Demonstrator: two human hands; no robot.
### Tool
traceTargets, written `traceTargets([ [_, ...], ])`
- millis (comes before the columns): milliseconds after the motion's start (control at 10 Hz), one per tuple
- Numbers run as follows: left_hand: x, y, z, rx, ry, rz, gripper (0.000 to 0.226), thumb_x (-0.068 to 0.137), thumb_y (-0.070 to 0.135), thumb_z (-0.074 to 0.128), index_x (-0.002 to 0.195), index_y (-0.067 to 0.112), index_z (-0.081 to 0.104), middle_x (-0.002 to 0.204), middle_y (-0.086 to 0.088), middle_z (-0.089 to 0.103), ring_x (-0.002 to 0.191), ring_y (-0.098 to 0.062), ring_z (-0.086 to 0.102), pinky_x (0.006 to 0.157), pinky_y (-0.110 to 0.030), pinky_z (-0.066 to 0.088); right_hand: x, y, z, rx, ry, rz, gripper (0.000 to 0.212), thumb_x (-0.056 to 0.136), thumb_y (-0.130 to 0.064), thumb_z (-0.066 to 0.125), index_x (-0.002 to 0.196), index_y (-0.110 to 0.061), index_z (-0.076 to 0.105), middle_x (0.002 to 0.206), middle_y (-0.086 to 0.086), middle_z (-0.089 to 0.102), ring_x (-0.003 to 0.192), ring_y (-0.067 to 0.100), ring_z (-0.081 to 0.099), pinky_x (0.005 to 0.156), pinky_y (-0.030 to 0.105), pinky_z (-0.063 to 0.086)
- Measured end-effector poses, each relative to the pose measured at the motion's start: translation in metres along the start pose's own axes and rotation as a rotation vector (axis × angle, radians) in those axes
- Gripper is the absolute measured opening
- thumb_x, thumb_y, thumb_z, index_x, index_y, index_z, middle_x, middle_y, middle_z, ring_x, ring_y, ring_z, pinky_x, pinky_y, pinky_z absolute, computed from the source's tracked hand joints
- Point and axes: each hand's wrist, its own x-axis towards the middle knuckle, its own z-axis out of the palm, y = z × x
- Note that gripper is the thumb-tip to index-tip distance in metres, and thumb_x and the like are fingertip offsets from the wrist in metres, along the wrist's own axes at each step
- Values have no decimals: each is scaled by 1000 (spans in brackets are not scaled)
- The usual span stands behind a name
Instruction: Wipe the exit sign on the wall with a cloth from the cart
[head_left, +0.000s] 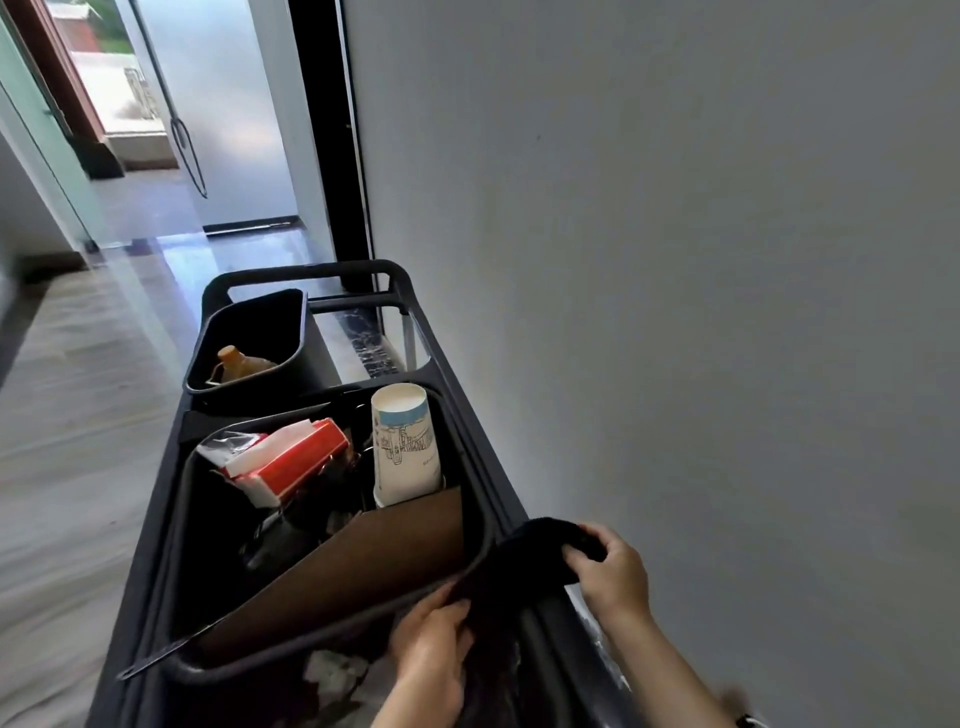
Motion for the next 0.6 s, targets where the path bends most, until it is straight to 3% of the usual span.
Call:
traceTargets([
  [100, 9, -8, -1, 21, 95, 3, 33, 84, -19, 51, 104, 0, 70, 71, -12, 71, 67, -27, 64, 48, -27, 52, 6, 13, 5, 24, 10, 51, 15, 80, -11, 74, 93, -18, 72, 86, 2, 74, 86, 24, 69, 79, 35, 53],
  [200, 17, -16, -1, 52, 102, 13, 32, 83, -18, 54, 101, 2, 70, 77, -12, 70, 69, -26, 63, 57, -30, 47, 11, 21, 6, 35, -36, 104, 14, 83, -14, 71, 96, -17, 72, 90, 7, 75, 86, 27, 70, 83, 45, 56],
  [300, 16, -15, -3, 96, 75, 46, 30, 81, -18, 57, 99, 2, 70, 79, -14, 71, 73, -28, 65, 65, -33, 49, 8, 22, 3, 33, -59, 89, 21, 84, -15, 70, 105, -16, 70, 99, 7, 73, 91, 25, 68, 85, 43, 54],
  [400, 3, -8, -14, 194, 95, 136, 25, 83, -11, 66, 106, -5, 69, 97, -22, 71, 86, -28, 64, 87, -35, 49, -8, 19, -10, 35, -9, 43, 41, 84, -20, 67, 125, -20, 58, 118, -3, 60, 108, 18, 59, 93, 37, 48],
  [500, -19, -2, -19, 347, 97, 275, 19, 88, 0, 66, 106, 0, 71, 107, -21, 71, 93, -25, 62, 90, -32, 44, -24, 11, -22, -18, 42, -34, 43, 87, -25, 64, 129, -23, 54, 126, -4, 55, 115, 15, 53, 97, 35, 44],
  [600, -60, 16, -9, 609, 41, 632, 23, 94, 12, 59, 114, 16, 70, 116, -1, 65, 108, -16, 58, 93, -28, 40, -48, -5, -41, -109, 166, -259, 42, 90, -29, 60, 130, -19, 54, 133, 1, 51, 125, 17, 47, 105, 31, 37],
])
